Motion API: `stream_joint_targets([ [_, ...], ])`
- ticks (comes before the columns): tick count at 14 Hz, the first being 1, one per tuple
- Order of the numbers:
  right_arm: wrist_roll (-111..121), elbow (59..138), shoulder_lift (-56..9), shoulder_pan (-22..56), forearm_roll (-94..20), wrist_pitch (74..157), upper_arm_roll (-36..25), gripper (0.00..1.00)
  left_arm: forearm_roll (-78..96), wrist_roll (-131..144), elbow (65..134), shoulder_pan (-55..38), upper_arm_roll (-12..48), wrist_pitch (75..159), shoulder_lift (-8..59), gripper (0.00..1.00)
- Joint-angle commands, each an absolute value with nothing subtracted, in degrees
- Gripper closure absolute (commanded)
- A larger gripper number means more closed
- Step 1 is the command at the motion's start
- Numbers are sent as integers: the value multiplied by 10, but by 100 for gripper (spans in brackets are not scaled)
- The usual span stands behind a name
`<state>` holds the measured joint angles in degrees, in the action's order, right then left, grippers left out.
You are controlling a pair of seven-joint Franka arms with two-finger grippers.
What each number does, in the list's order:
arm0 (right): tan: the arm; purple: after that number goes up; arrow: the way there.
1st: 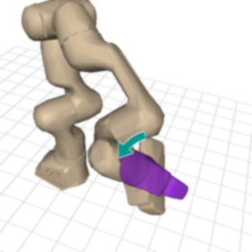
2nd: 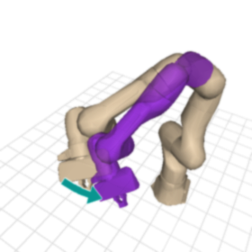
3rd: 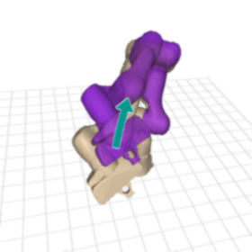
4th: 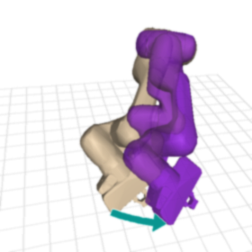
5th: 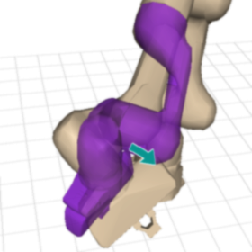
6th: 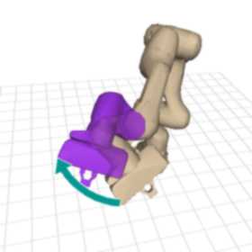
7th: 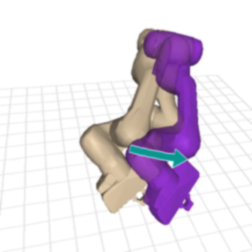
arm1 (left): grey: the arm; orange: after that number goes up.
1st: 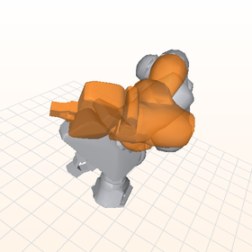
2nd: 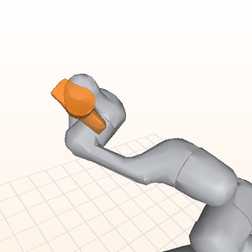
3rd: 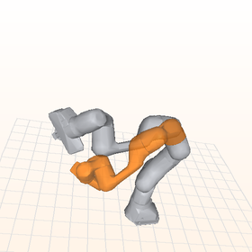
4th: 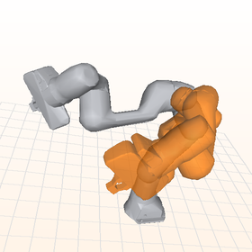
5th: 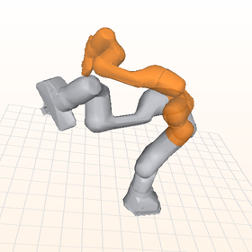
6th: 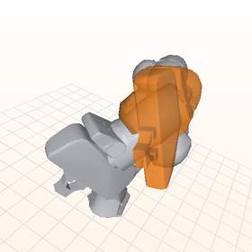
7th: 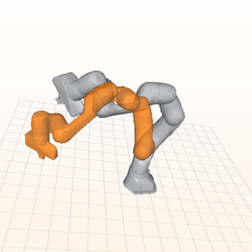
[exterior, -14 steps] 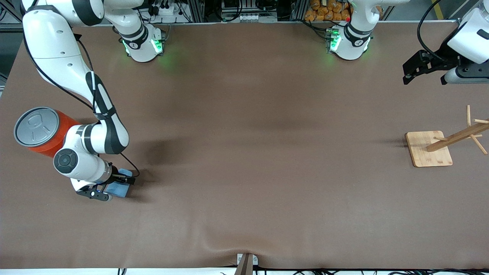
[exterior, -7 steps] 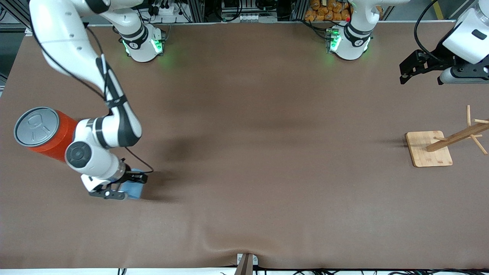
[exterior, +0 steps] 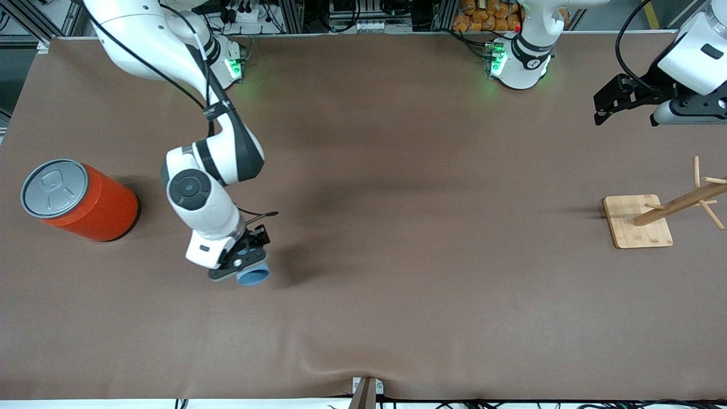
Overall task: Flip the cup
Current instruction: 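Carry the blue cup with the right gripper to mid-table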
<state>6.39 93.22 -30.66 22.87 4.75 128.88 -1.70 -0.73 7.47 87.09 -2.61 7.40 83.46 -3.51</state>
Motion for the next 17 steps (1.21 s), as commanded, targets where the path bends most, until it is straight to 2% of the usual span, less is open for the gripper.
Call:
stream_joint_targets([
  [1, 142, 930, -307, 278, 62, 1295, -22, 30, -4, 74, 862, -23, 76, 827, -33, 0],
  [6, 329, 933, -346, 363, 62, 1403, -21, 30, -4, 75, 862, -24, 76, 827, -33, 0],
  [10, 335, 932, -377, 452, 98, 1432, -22, 31, -4, 74, 865, -21, 76, 828, -32, 0],
  [14, 340, 929, -402, 492, 178, 1440, -23, 31, -4, 76, 864, -25, 76, 829, -23, 0],
  [15, 344, 926, -408, 488, 195, 1439, -23, 24, -3, 76, 864, -26, 76, 831, -18, 0],
  [16, 341, 925, -411, 488, 195, 1440, -23, 1, -3, 77, 864, -28, 77, 833, -12, 0],
  [17, 338, 925, -412, 490, 195, 1439, -22, 0, 0, 77, 864, -32, 82, 840, -4, 0],
])
